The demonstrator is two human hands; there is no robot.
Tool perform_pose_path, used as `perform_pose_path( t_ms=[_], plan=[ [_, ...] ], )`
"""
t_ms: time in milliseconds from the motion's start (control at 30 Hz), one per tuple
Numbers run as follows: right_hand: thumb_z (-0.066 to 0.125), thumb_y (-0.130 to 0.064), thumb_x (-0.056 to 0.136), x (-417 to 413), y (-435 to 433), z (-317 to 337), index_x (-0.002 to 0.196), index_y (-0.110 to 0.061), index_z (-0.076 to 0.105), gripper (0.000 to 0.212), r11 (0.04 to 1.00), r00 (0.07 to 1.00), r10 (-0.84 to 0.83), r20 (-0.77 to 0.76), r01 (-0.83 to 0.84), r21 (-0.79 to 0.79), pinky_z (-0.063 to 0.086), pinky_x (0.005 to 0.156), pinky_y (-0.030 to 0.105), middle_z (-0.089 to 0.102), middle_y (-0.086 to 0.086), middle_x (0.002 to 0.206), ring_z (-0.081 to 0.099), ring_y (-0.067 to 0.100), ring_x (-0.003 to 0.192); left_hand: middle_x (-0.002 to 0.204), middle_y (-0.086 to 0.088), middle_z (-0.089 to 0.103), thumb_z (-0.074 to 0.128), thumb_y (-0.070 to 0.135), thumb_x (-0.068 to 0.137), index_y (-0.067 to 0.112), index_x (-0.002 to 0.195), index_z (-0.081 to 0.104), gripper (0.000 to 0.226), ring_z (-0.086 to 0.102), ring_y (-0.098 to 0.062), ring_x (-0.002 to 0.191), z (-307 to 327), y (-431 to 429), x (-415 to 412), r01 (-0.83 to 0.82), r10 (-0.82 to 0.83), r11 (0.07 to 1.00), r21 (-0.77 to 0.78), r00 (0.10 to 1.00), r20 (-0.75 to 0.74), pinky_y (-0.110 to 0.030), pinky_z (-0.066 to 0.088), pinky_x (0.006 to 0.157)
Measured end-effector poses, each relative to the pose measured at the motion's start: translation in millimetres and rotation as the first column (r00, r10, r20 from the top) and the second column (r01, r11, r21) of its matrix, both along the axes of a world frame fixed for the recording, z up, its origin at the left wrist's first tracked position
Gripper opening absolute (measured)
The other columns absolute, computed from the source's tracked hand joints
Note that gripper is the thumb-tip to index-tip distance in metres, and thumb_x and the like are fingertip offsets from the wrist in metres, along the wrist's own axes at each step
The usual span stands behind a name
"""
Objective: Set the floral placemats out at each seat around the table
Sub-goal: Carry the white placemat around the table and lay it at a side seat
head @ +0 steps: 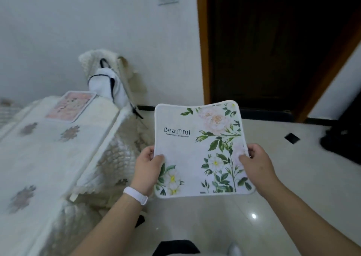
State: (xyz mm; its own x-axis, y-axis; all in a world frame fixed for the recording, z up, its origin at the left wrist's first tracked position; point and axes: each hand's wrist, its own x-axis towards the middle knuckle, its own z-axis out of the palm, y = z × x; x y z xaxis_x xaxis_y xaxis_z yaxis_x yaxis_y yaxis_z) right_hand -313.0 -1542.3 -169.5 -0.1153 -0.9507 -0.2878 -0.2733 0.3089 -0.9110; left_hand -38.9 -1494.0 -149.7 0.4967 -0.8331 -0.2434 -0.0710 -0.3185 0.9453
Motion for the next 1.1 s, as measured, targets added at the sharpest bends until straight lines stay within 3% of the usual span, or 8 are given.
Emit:
perform_pose_path(
  t_ms=[100, 267, 367, 467, 667, 767, 933, 1100],
  plan=[
    [0.056, -0.01, 0.09, 28, -32, 4, 0.092, -0.025, 0.057, 0.015, 0.993, 0.993, 0.121, -0.012, -0.121, -0.008, 0.058, 0.073, 0.052, 0.069, 0.003, 0.09, 0.069, 0.028, 0.078, 0.082, -0.007, 0.074, 0.06, 0.017, 0.07, 0.014, 0.091, 0.065, 0.021, 0.069, -0.031, 0.077, 5, 0, 21, -0.125, 0.125, 0.992, -0.003, 0.992, -0.031, -0.054, 0.055, 0.077],
    [0.057, -0.011, 0.091, 91, -84, 7, 0.094, -0.022, 0.058, 0.011, 0.964, 0.965, 0.264, 0.001, -0.264, -0.018, 0.06, 0.069, 0.049, 0.07, 0.001, 0.091, 0.071, 0.025, 0.076, 0.085, -0.009, 0.075, 0.06, 0.008, 0.078, 0.013, 0.094, 0.065, 0.017, 0.07, -0.031, 0.078, -1, -6, 69, -0.317, 0.313, 0.948, -0.021, 0.943, -0.109, -0.052, 0.057, 0.079],
    [0.057, -0.011, 0.092, 133, -115, 8, 0.094, -0.023, 0.058, 0.012, 0.951, 0.951, 0.309, 0.007, -0.309, -0.029, 0.061, 0.066, 0.045, 0.07, 0.0, 0.092, 0.071, 0.023, 0.075, 0.09, -0.012, 0.074, 0.06, 0.004, 0.084, 0.013, 0.093, 0.065, 0.014, 0.07, -0.031, 0.08, -5, -27, 103, -0.377, 0.371, 0.926, -0.028, 0.921, -0.121, -0.051, 0.057, 0.08],
    [0.058, -0.013, 0.092, 176, -150, 11, 0.101, -0.024, 0.058, 0.014, 0.946, 0.946, 0.324, 0.012, -0.323, -0.035, 0.061, 0.066, 0.044, 0.071, -0.002, 0.094, 0.071, 0.021, 0.078, 0.091, -0.014, 0.074, 0.061, 0.013, 0.075, 0.014, 0.094, 0.065, 0.019, 0.069, -0.037, 0.086, -6, -59, 142, -0.387, 0.379, 0.92, -0.056, 0.918, -0.118, -0.055, 0.055, 0.081],
    [0.059, -0.014, 0.092, 274, -219, 28, 0.101, -0.023, 0.059, 0.013, 0.922, 0.924, 0.38, -0.04, -0.382, -0.059, 0.061, 0.065, 0.043, 0.071, 0.0, 0.093, 0.071, 0.022, 0.078, 0.074, -0.002, 0.072, 0.06, 0.005, 0.081, 0.014, 0.092, 0.065, 0.015, 0.066, -0.025, 0.073, -1, -112, 232, -0.422, 0.402, 0.901, -0.105, 0.9, -0.169, -0.036, 0.054, 0.066],
    [0.061, -0.017, 0.09, 326, -243, 33, 0.105, -0.022, 0.059, 0.016, 0.902, 0.904, 0.425, -0.045, -0.427, -0.069, 0.061, 0.066, 0.045, 0.071, 0.0, 0.094, 0.071, 0.022, 0.08, 0.078, -0.017, 0.064, 0.059, 0.015, 0.07, 0.012, 0.091, 0.064, 0.021, 0.058, -0.028, 0.071, -2, -121, 276, -0.486, 0.458, 0.869, -0.095, 0.862, -0.217, -0.042, 0.046, 0.066],
    [0.062, -0.016, 0.09, 409, -264, 34, 0.101, -0.022, 0.061, 0.012, 0.835, 0.839, 0.542, -0.052, -0.545, -0.073, 0.061, 0.066, 0.042, 0.071, 0.002, 0.092, 0.071, 0.022, 0.079, 0.082, -0.015, 0.068, 0.058, 0.018, 0.069, 0.014, 0.091, 0.063, 0.024, 0.062, -0.027, 0.071, -8, -112, 337, -0.596, 0.577, 0.801, -0.049, 0.792, -0.198, -0.043, 0.051, 0.066],
    [0.06, -0.013, 0.092, 482, -275, 31, 0.102, -0.017, 0.06, 0.011, 0.723, 0.726, 0.686, -0.055, -0.688, -0.067, 0.054, 0.053, 0.029, 0.071, 0.001, 0.09, 0.07, 0.019, 0.075, 0.079, -0.009, 0.067, 0.059, 0.007, 0.08, 0.012, 0.094, 0.064, 0.016, 0.061, -0.023, 0.069, -21, -89, 374, -0.722, 0.7, 0.692, -0.023, 0.678, -0.225, -0.029, 0.05, 0.058]
  ],
)
